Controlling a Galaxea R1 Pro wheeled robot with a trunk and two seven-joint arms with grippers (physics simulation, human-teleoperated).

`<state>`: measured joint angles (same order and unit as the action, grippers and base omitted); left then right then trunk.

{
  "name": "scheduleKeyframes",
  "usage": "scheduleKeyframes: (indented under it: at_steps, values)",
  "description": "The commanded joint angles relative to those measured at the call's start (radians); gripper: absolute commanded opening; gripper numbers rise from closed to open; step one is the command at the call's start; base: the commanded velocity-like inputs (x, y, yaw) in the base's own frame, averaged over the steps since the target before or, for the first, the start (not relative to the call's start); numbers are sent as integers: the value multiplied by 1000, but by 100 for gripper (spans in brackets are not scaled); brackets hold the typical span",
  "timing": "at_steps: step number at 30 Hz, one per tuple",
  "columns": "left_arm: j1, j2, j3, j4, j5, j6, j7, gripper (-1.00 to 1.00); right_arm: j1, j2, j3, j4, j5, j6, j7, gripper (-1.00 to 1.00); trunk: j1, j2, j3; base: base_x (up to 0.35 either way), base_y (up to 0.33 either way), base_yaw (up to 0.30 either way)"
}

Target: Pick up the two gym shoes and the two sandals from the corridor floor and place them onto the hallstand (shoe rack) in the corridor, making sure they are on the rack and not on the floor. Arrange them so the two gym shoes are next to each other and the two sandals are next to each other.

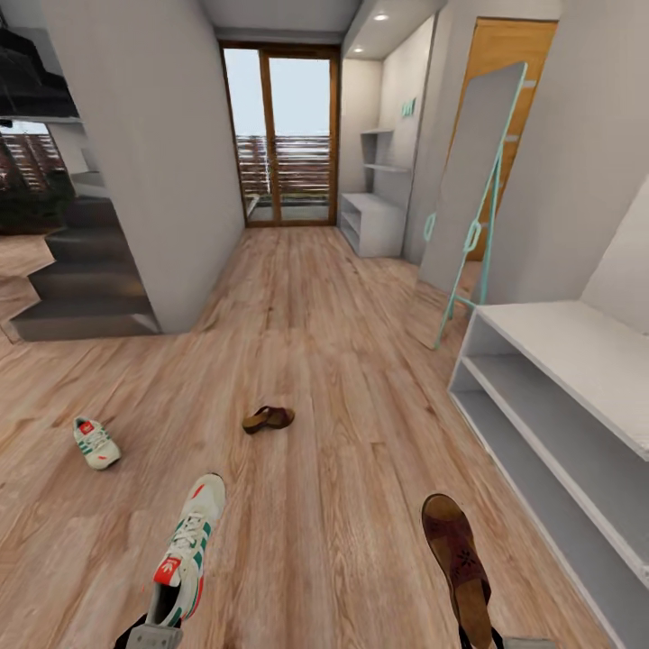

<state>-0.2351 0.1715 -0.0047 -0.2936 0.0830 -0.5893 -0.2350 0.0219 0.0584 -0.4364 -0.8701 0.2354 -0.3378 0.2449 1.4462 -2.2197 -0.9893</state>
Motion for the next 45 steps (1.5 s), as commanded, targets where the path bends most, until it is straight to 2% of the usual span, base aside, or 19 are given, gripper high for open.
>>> scheduleKeyframes:
  at_steps: [1, 10, 18, 45]
  values:
    - [0, 0, 0, 1, 9, -1, -9, -100, 0, 1, -5, -1, 2, -1, 7, -100, 0, 0, -1, 324, -167, -300]
    - [-1, 0, 0, 1, 9, -3, -9, -100, 0, 1, -5, -1, 2, -1, 8, -100, 0, 0, -1, 316, -171, -224]
    - [-1, 0, 1, 1, 9, -3, -9, -100, 0, 2, -5, -1, 2, -1, 8, -100, 0, 0, -1, 323, -124, -9]
    - [-1, 0, 0, 1, 9, -4, -9, -100, 0, 2, -5, -1, 5, -1, 8, -100, 0, 0, -1, 339, -3, 0]
